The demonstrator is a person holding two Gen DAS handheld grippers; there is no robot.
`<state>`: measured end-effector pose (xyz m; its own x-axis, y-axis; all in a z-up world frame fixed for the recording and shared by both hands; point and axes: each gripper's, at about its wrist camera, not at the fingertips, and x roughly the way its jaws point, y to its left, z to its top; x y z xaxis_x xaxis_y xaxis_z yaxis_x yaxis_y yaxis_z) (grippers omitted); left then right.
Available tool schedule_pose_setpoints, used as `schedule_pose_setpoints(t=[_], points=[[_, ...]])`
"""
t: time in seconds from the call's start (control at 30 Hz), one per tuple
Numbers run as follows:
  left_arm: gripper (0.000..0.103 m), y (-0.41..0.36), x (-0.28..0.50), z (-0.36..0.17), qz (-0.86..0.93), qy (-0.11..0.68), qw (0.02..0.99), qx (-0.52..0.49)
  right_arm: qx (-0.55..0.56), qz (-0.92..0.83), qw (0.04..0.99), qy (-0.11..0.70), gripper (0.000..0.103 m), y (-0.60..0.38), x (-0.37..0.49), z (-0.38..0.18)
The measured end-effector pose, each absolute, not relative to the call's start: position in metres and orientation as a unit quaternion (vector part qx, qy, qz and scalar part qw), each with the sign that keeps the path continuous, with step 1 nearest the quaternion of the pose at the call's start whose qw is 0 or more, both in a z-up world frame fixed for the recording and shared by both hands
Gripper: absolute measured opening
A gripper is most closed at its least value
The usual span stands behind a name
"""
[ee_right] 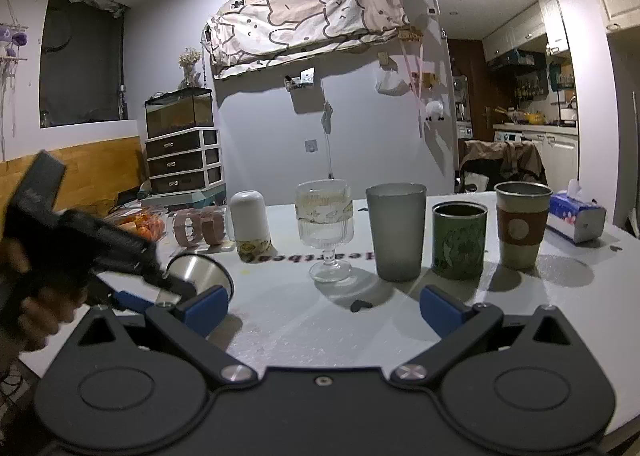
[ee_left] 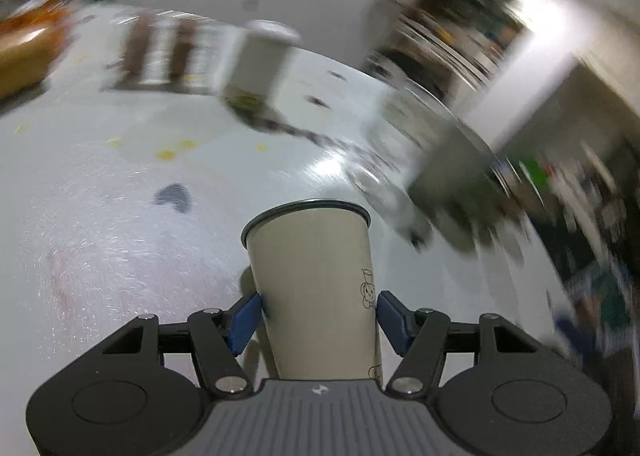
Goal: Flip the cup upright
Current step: 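Lift and rotate the beige cup with the left gripper until its rim faces up, then grasp the upright beige cup with the right gripper while the left gripper opens and releases it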
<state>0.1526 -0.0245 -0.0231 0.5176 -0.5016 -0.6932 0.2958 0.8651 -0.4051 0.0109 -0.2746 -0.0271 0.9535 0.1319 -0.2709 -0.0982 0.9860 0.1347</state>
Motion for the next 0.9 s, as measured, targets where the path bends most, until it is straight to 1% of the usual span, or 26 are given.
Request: schedule_pose_setpoints(t=[0.07, 0.17, 0.3, 0.47, 0.63, 0.73, 0.9], points=[[0.064, -0.031, 0.141, -0.023, -0.262, 0.425, 0.863, -0.078, 0.066, 0.062, 0.985, 0.144, 0.103, -0.274, 0.013, -0.027], [0.064, -0.037, 0.129, -0.026, -0.266, 0.412, 0.87, -0.055, 0.083, 0.073, 0.982, 0.153, 0.103, -0.274, 0.017, -0.026], [0.064, -0.04, 0.116, -0.03, -0.262, 0.399, 0.877, -0.056, 0.139, 0.118, 0.965, 0.19, 0.103, -0.275, 0.039, -0.025], [0.064, -0.034, 0.106, -0.031, -0.258, 0.39, 0.881, -0.07, 0.255, 0.185, 0.904, 0.291, 0.103, -0.27, 0.089, -0.036], [0.064, -0.032, 0.104, -0.032, -0.258, 0.385, 0.883, -0.077, 0.32, 0.206, 0.849, 0.367, 0.103, -0.254, 0.128, -0.056], [0.064, -0.032, 0.103, -0.032, -0.26, 0.383, 0.883, -0.077, 0.344, 0.21, 0.829, 0.388, 0.102, -0.247, 0.142, -0.062], [0.064, -0.032, 0.098, -0.032, -0.265, 0.375, 0.886, -0.067, 0.346, 0.21, 0.82, 0.404, 0.1, -0.237, 0.156, -0.065]])
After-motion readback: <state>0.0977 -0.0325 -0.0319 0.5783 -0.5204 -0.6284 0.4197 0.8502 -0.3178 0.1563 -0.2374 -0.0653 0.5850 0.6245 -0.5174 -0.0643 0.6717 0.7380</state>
